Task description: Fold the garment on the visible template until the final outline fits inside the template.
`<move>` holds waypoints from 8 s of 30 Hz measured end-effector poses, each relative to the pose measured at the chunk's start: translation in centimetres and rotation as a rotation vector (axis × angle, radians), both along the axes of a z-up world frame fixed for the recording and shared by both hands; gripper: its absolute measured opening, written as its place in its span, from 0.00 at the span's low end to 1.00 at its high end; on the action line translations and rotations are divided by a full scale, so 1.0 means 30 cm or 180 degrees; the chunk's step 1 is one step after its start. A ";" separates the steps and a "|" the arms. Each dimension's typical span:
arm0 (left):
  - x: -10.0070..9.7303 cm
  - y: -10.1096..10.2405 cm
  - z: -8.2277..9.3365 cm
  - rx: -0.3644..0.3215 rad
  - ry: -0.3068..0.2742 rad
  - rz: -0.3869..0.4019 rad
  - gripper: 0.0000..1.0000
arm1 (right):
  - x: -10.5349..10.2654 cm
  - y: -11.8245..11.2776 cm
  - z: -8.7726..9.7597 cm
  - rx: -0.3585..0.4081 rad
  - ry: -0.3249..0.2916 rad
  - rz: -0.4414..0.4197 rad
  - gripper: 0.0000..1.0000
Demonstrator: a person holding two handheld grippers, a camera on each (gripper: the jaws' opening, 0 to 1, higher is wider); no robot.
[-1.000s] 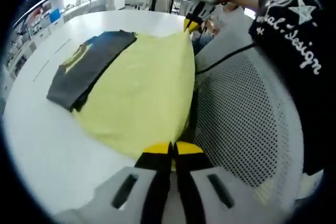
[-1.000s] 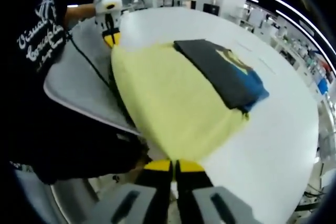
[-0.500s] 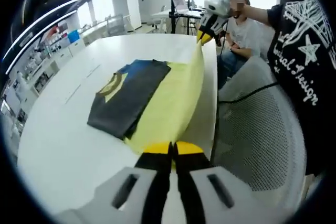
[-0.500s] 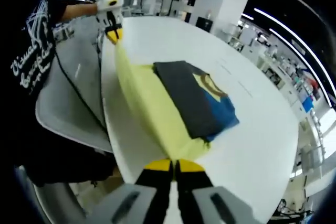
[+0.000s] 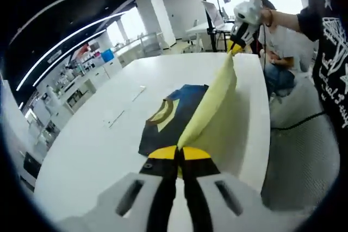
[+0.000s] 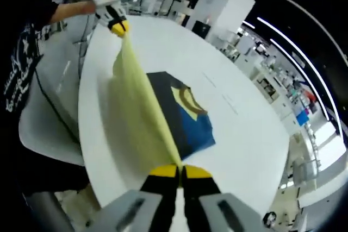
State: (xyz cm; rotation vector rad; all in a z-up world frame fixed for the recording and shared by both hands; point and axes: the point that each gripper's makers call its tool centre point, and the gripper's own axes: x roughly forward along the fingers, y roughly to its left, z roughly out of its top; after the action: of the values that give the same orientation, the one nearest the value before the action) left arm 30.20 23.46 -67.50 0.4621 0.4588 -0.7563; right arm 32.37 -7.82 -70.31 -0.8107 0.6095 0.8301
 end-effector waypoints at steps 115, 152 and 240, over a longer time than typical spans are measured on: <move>0.622 0.244 -0.532 -0.0304 0.0464 0.1673 0.08 | 0.699 0.019 -0.403 0.1043 0.0226 -0.1767 0.14; 0.148 0.112 -0.432 -0.0833 0.0651 0.0835 0.68 | 0.184 0.048 -0.357 0.1420 0.0922 -0.1287 0.74; -0.082 0.117 -0.547 -0.0740 0.0977 0.0823 0.00 | -0.018 -0.022 -0.443 0.1439 0.0972 -0.1418 0.00</move>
State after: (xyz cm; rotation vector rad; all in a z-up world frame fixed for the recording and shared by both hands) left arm 27.75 26.96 -83.92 0.0646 0.6934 -0.6213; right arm 31.83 -8.49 -83.60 -0.1229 0.7979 0.6453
